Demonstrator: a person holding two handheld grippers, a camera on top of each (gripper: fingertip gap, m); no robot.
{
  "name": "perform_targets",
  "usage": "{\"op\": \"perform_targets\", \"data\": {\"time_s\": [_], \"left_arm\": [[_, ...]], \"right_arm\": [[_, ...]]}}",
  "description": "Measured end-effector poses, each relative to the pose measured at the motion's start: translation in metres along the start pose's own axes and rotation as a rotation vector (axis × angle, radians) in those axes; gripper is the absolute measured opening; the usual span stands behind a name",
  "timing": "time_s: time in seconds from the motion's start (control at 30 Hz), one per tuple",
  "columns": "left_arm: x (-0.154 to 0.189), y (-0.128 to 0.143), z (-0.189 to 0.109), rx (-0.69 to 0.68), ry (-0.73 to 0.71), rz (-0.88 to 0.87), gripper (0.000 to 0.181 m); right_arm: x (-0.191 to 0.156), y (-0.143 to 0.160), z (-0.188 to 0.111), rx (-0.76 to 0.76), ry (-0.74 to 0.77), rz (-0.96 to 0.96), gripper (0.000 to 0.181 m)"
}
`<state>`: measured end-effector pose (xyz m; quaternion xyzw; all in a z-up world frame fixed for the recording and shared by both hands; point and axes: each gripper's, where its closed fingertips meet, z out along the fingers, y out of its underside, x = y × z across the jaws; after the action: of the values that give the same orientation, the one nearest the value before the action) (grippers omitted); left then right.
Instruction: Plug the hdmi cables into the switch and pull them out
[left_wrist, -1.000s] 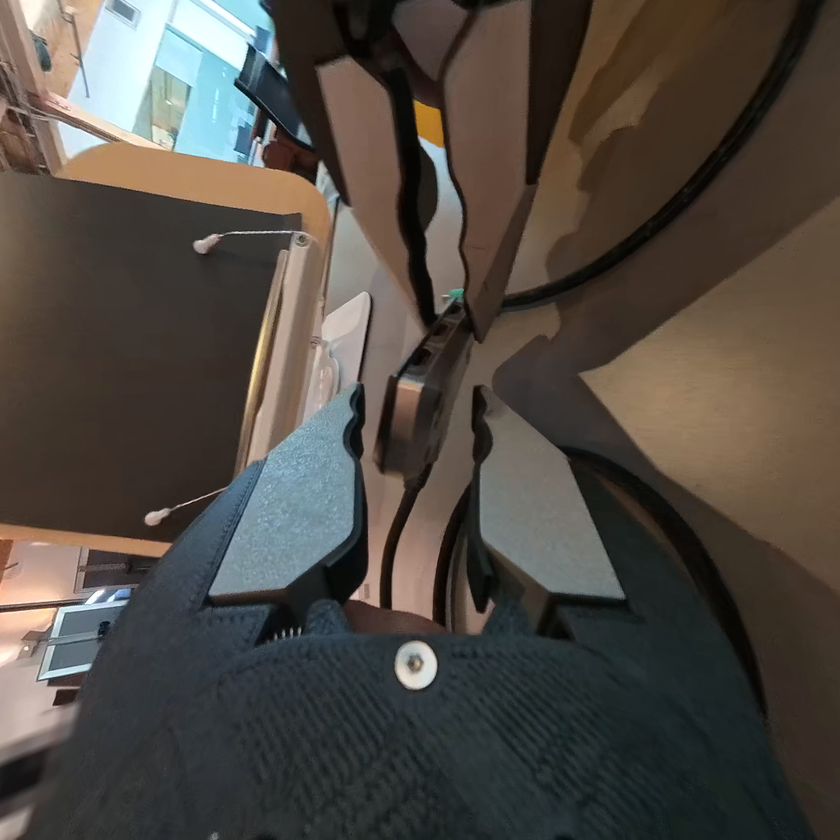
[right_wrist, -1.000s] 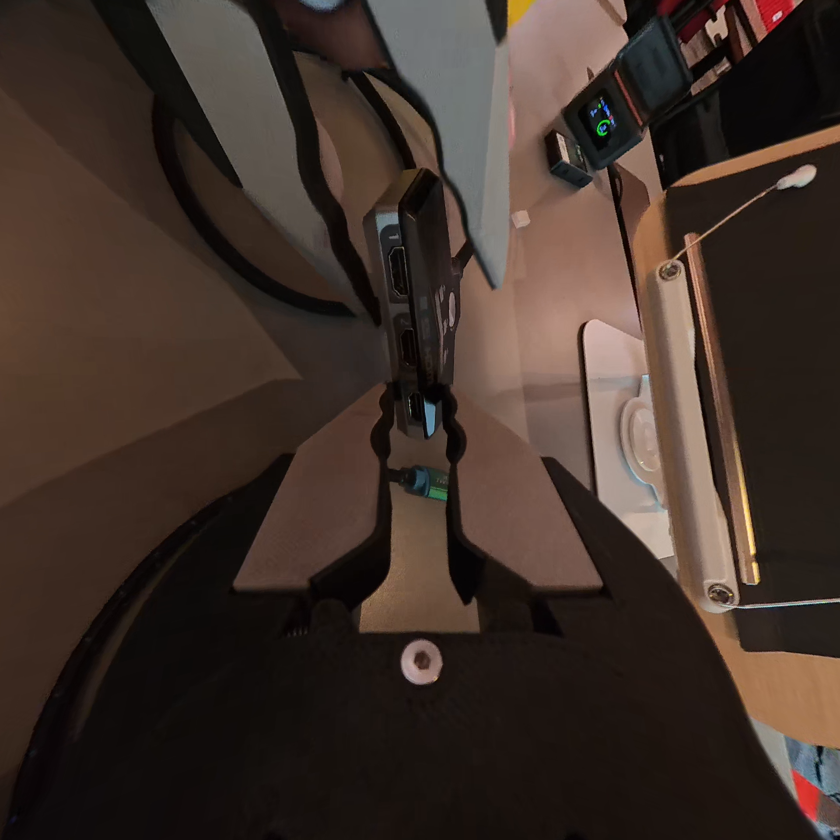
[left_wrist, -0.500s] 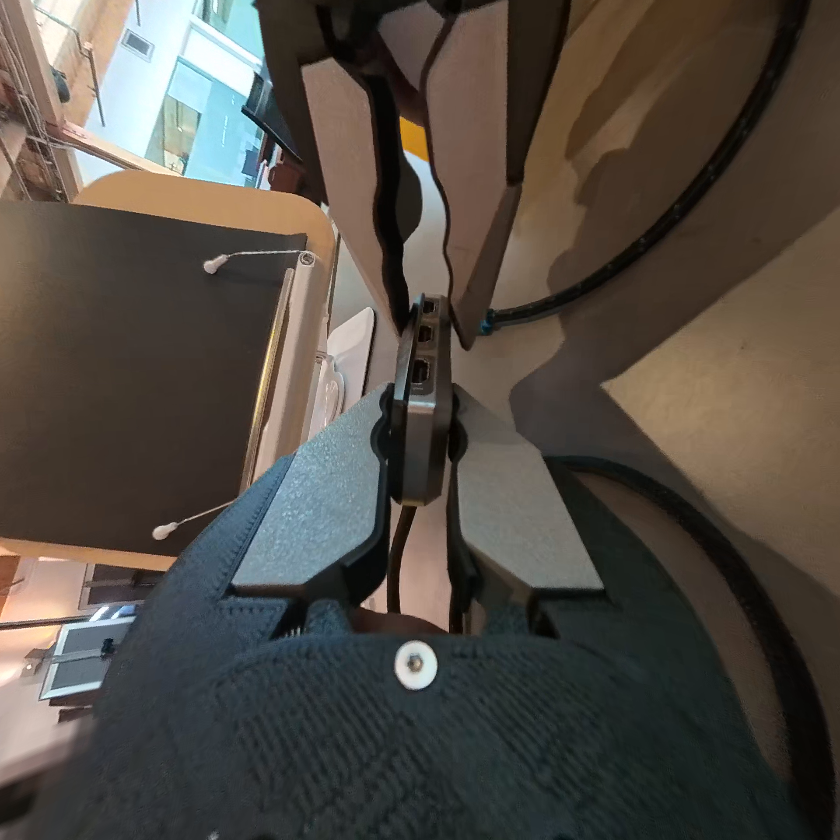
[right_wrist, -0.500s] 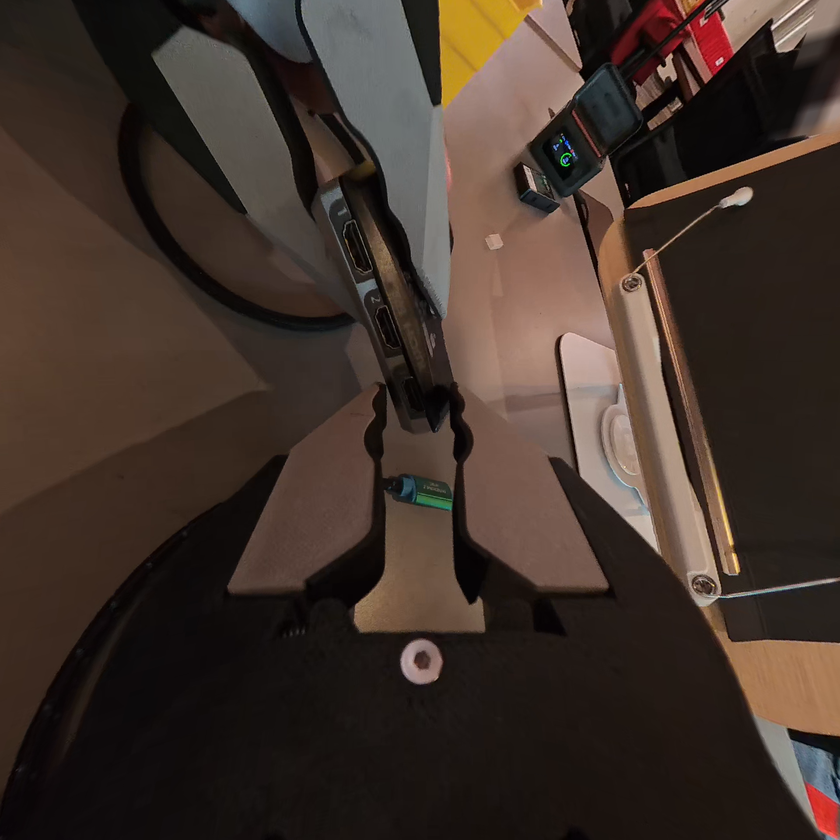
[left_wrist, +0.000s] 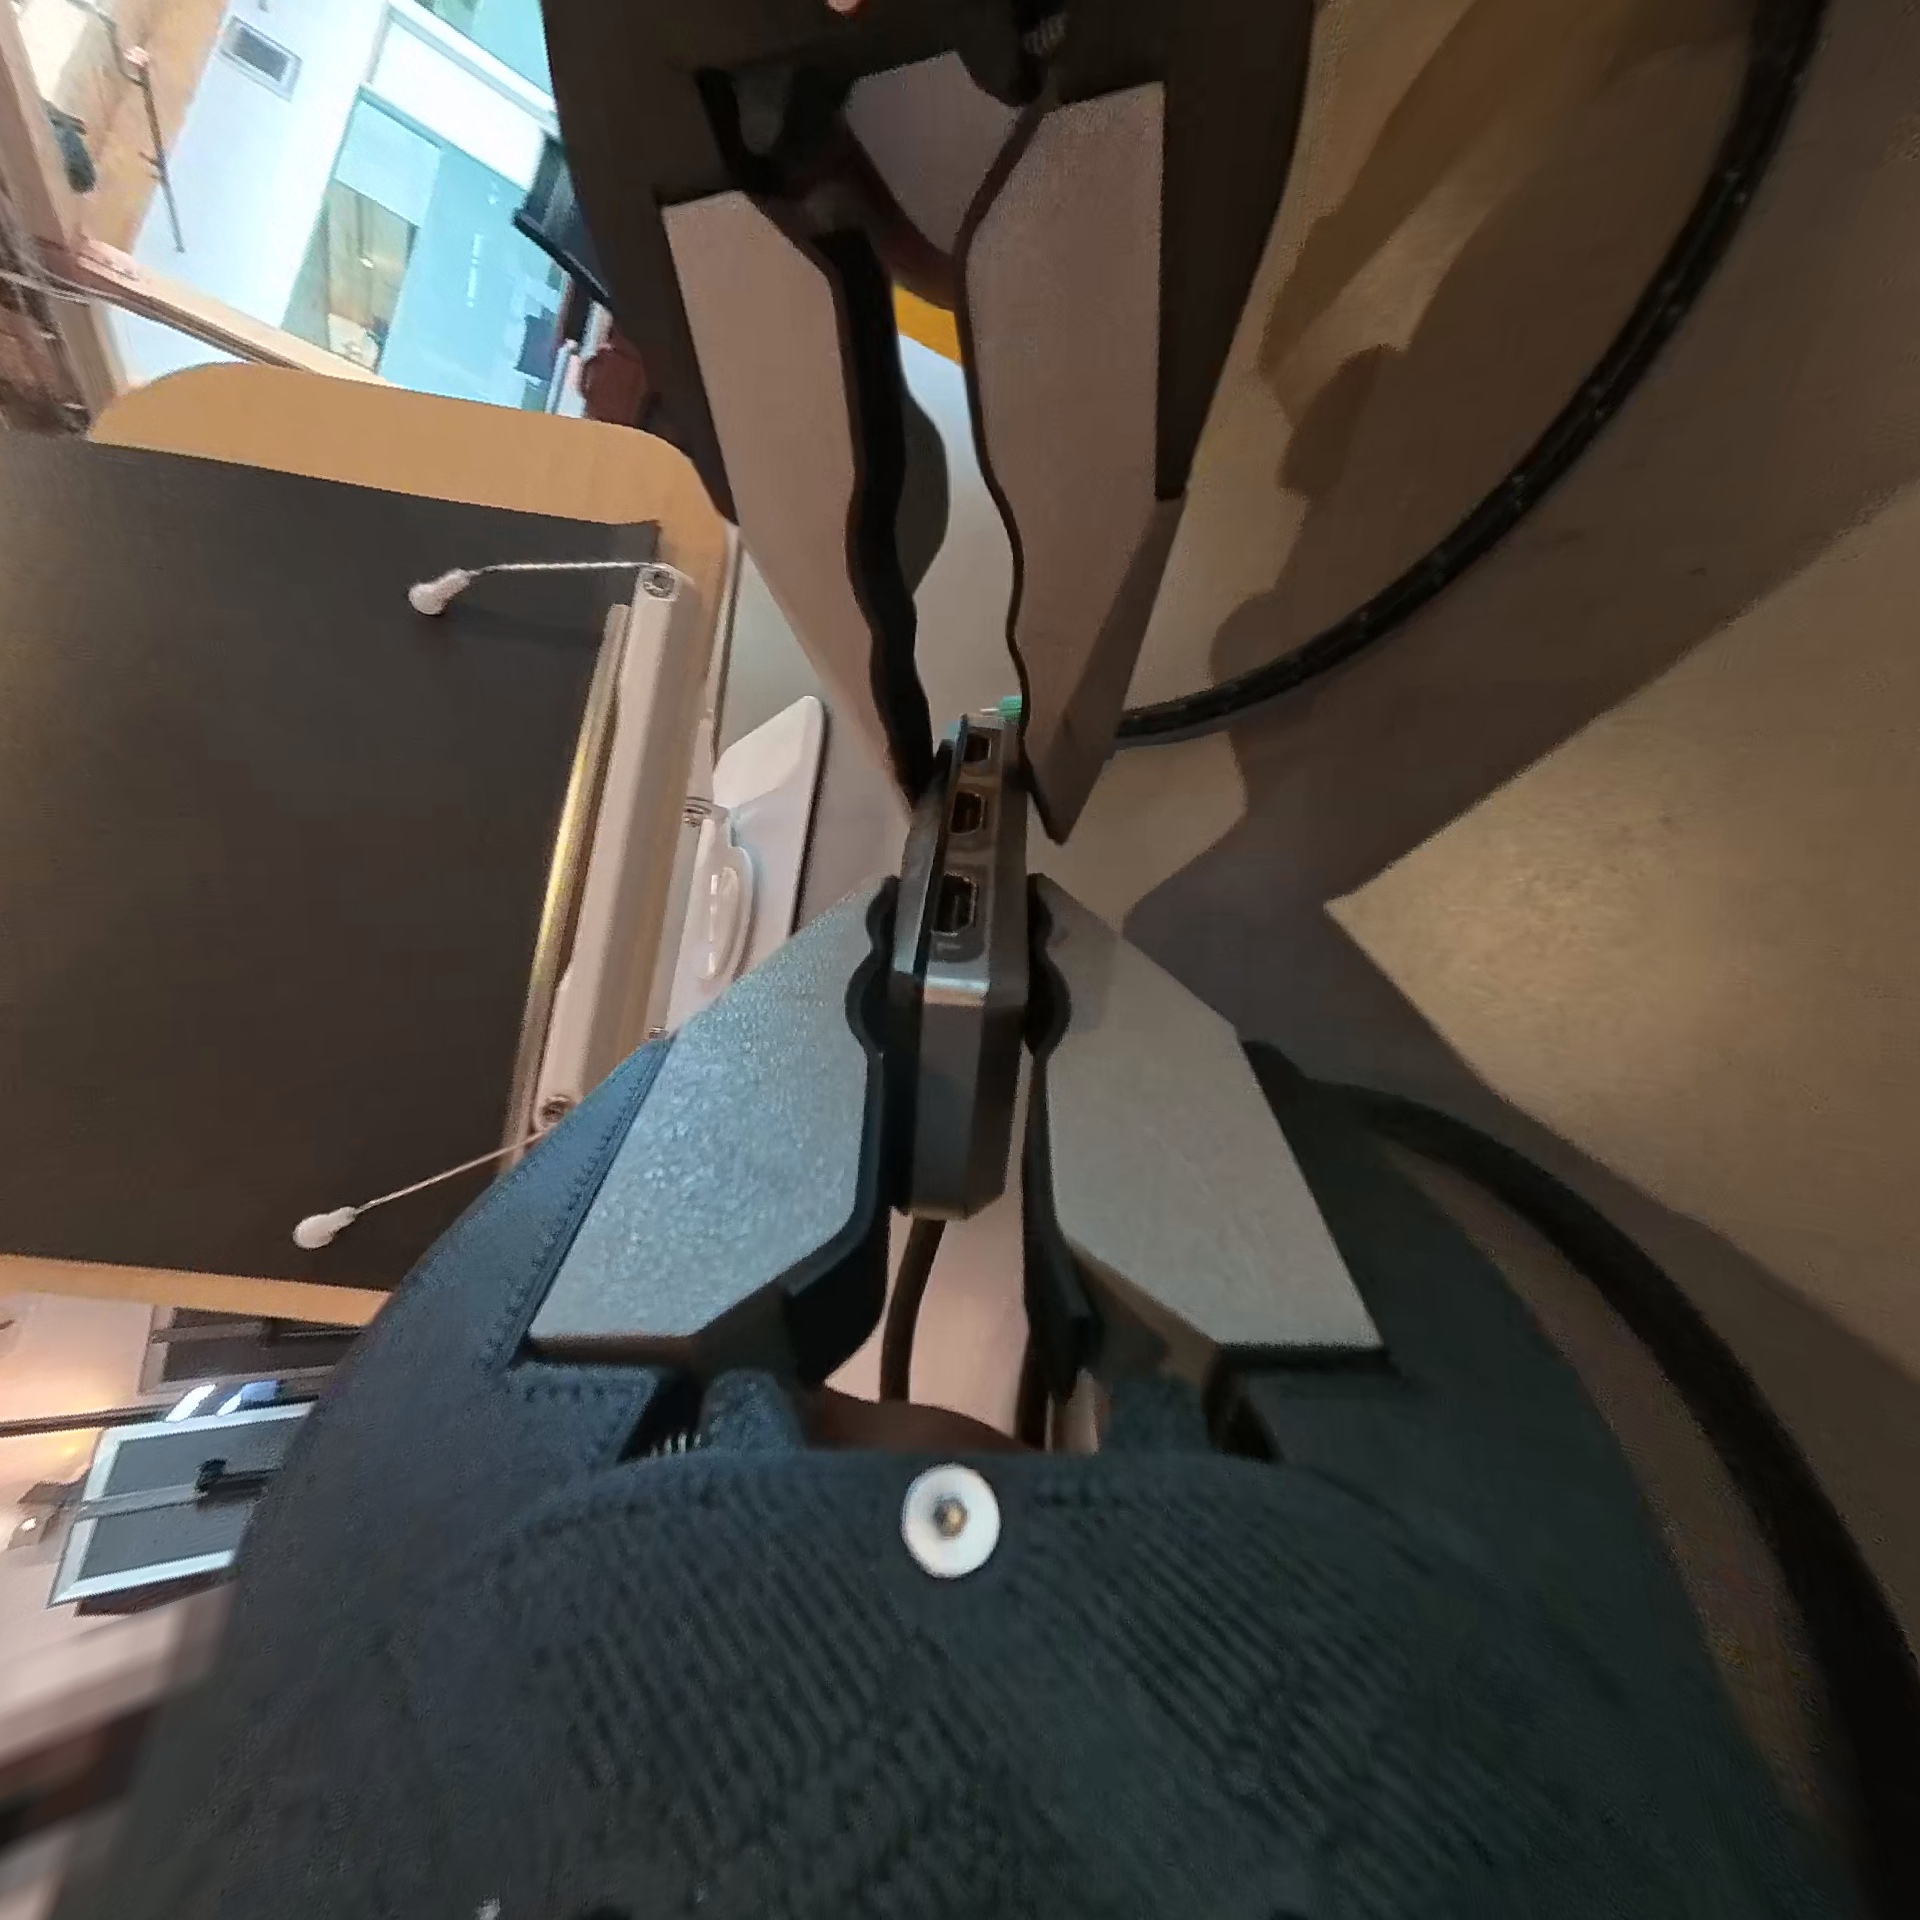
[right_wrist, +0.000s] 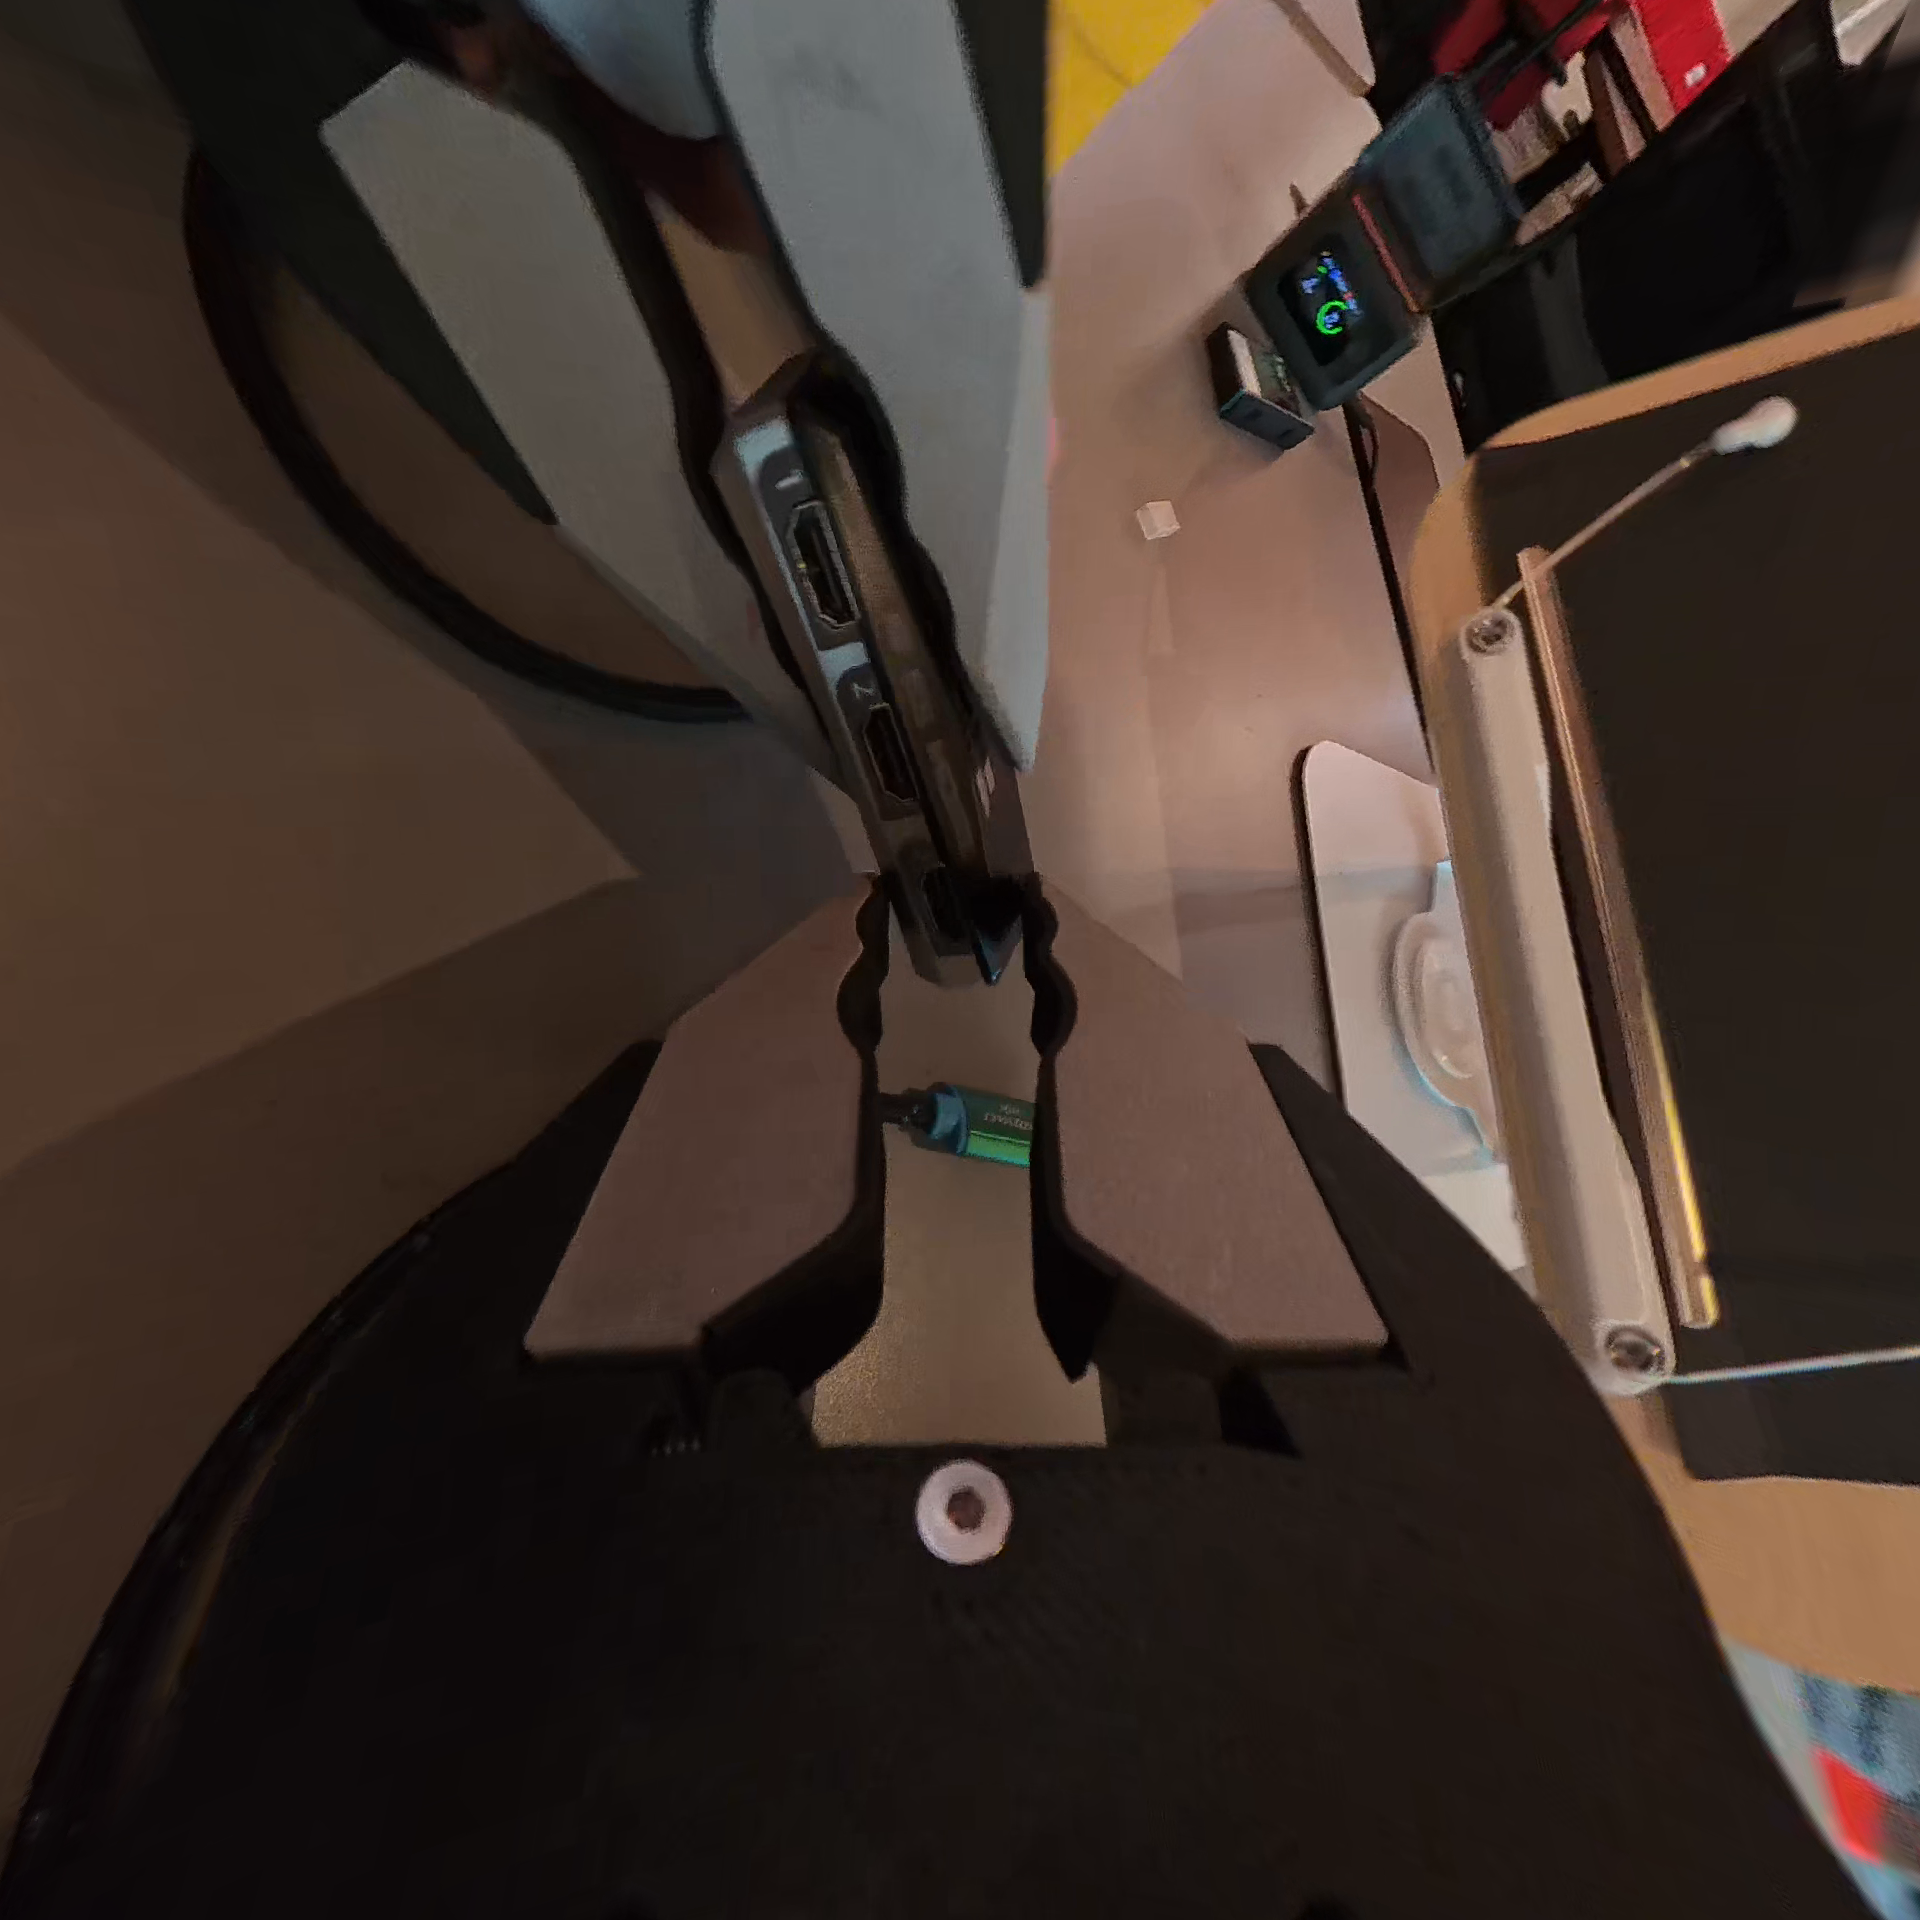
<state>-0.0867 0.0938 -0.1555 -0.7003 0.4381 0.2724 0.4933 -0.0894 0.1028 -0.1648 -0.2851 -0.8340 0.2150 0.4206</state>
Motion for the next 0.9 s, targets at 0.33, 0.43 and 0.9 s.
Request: {"op": "perform_targets", "data": {"time_s": [0.33,0.43,0.9], "left_arm": [[-0.041,0.026,0.004,-0.063,-0.29,0.062,0.019],[-0.041,0.033,0.007,-0.085,-0.29,0.082,0.019],[-0.046,0.027,0.007,-0.073,-0.362,0.097,0.019]], "right_arm": [[0.031,0.055,-0.007,-0.108,0.004,0.675,0.049],[0.021,0.057,-0.014,-0.141,0.058,0.72,0.05],[-0.009,0.063,0.007,-0.29,0.221,0.878,0.041]]}}
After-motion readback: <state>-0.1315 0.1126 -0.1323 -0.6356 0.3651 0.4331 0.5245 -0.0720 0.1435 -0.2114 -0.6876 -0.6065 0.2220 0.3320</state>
